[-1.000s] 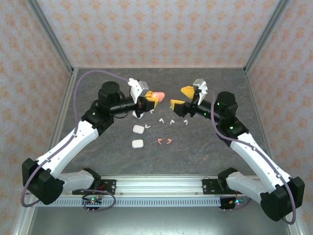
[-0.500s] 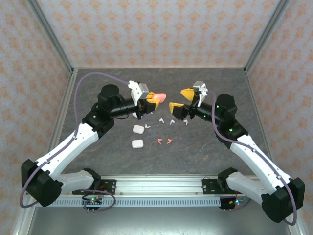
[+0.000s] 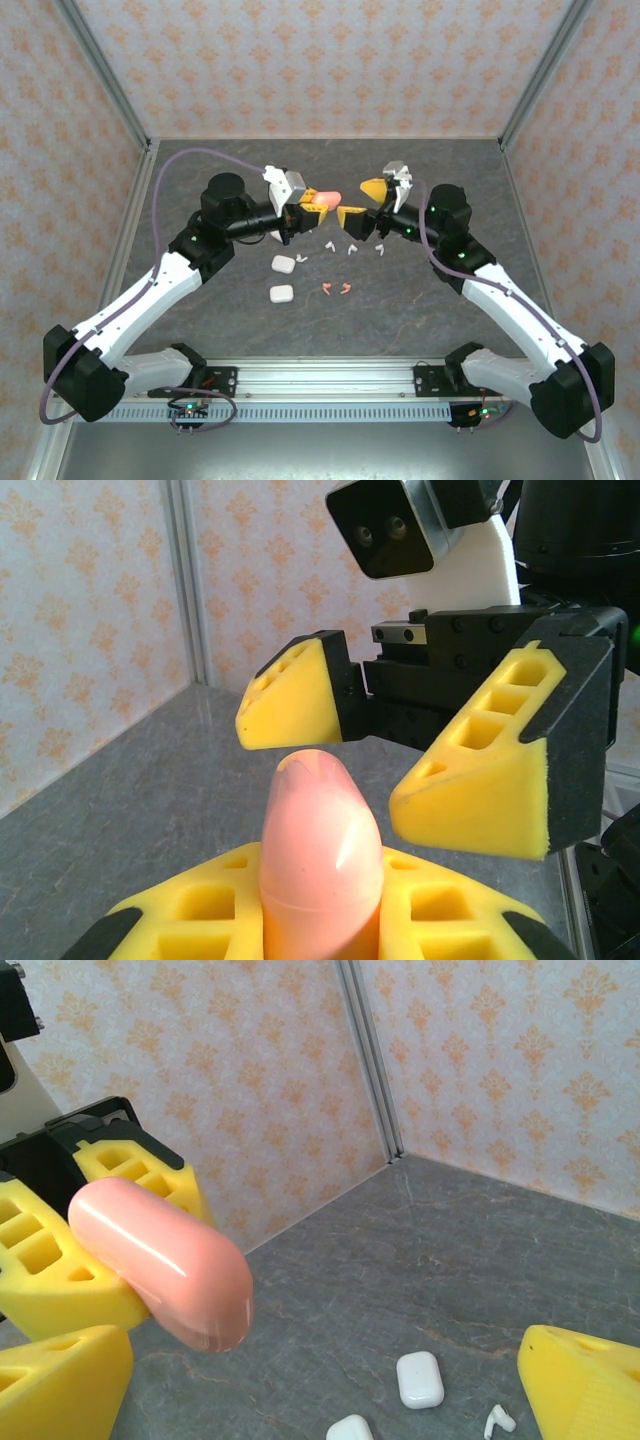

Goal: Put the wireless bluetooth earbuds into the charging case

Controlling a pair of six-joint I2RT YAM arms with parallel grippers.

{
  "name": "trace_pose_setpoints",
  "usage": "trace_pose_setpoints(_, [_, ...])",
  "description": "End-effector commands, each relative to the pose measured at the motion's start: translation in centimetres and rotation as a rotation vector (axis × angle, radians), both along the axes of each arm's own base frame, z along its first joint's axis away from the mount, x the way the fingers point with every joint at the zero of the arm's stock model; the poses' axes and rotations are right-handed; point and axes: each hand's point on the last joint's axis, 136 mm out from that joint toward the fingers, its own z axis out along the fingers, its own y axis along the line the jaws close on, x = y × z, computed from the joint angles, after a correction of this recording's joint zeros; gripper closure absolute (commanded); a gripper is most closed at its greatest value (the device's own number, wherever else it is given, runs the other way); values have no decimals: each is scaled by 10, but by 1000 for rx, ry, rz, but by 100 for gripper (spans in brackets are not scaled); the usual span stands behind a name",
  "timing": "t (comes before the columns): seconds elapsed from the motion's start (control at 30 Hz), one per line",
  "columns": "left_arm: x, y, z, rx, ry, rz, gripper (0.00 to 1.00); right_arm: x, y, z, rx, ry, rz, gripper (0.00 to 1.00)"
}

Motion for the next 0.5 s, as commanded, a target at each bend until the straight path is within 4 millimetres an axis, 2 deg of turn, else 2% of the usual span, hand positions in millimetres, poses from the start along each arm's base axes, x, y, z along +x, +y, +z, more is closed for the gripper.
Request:
trace_pose_setpoints(0.0, [-5, -1, 14, -16, -69, -6, 100, 2, 1, 32, 42, -85, -12, 1])
trace_pose_setpoints(0.47, [-9, -3, 14, 0, -71, -18, 100, 21, -1, 32, -6, -79, -75, 1])
